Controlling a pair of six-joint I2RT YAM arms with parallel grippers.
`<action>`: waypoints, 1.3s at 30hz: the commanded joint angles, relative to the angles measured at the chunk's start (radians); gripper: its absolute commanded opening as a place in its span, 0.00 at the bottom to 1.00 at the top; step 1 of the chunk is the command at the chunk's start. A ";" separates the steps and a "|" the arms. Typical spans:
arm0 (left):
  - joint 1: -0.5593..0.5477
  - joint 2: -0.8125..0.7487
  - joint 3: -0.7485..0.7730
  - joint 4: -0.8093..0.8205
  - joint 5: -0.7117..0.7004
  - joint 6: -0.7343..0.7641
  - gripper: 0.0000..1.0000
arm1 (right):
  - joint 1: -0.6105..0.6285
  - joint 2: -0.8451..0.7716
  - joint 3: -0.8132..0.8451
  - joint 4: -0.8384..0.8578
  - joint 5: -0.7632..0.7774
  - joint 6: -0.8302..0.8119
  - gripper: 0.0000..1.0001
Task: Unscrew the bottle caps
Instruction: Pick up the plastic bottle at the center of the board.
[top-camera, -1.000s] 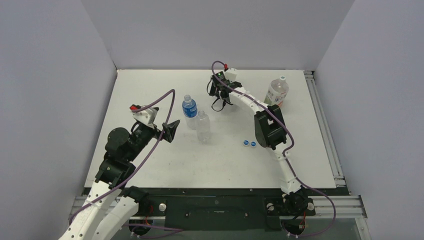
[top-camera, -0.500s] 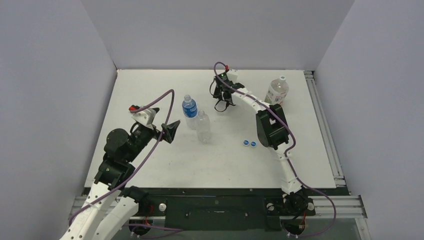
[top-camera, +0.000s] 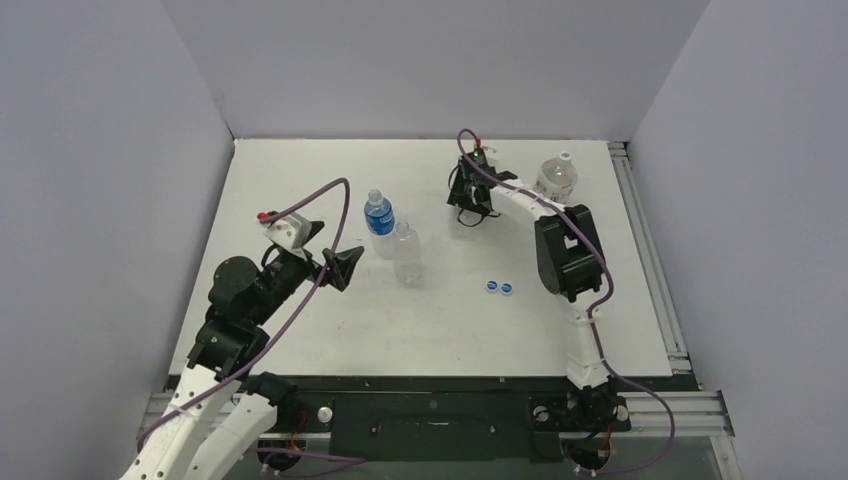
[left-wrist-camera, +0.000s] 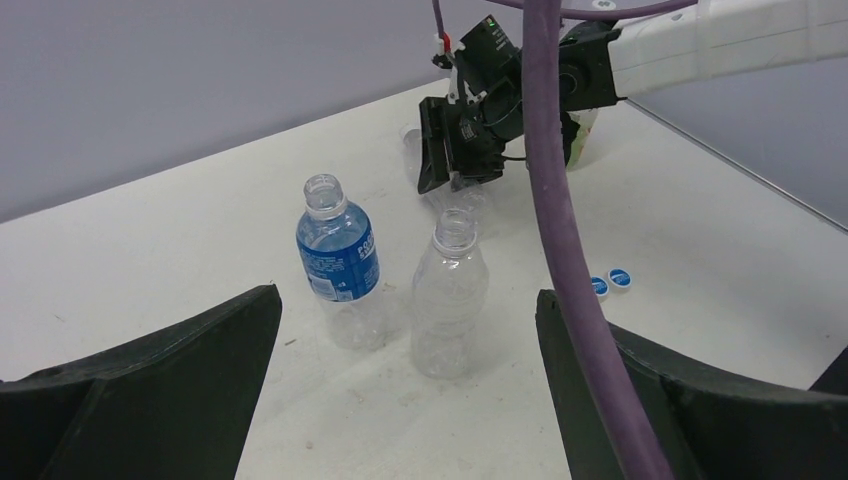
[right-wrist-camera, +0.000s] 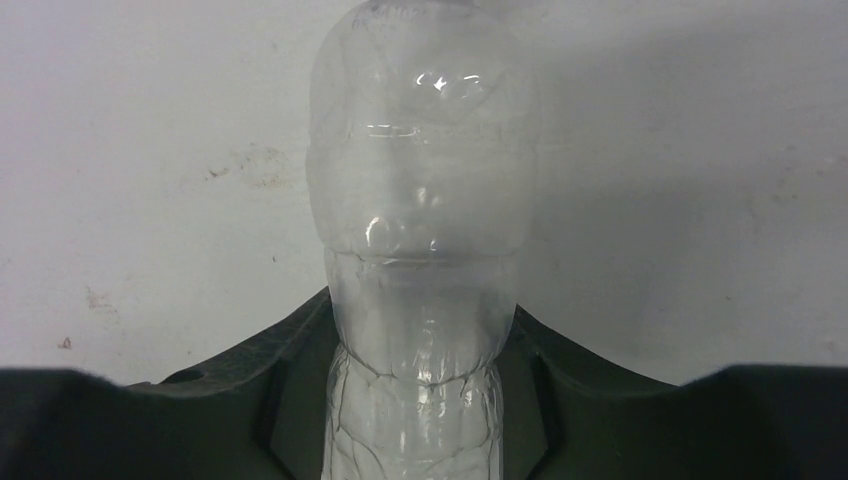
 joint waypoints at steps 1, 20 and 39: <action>0.006 -0.005 0.073 0.007 0.037 -0.045 0.97 | -0.002 -0.210 -0.093 0.084 -0.026 -0.038 0.37; 0.011 0.043 0.144 0.148 0.205 -0.262 0.97 | 0.329 -1.015 -0.619 0.768 -0.037 -0.253 0.31; 0.015 0.048 0.240 0.204 0.404 -0.516 0.97 | 0.606 -1.018 -0.651 1.121 -0.097 -0.048 0.33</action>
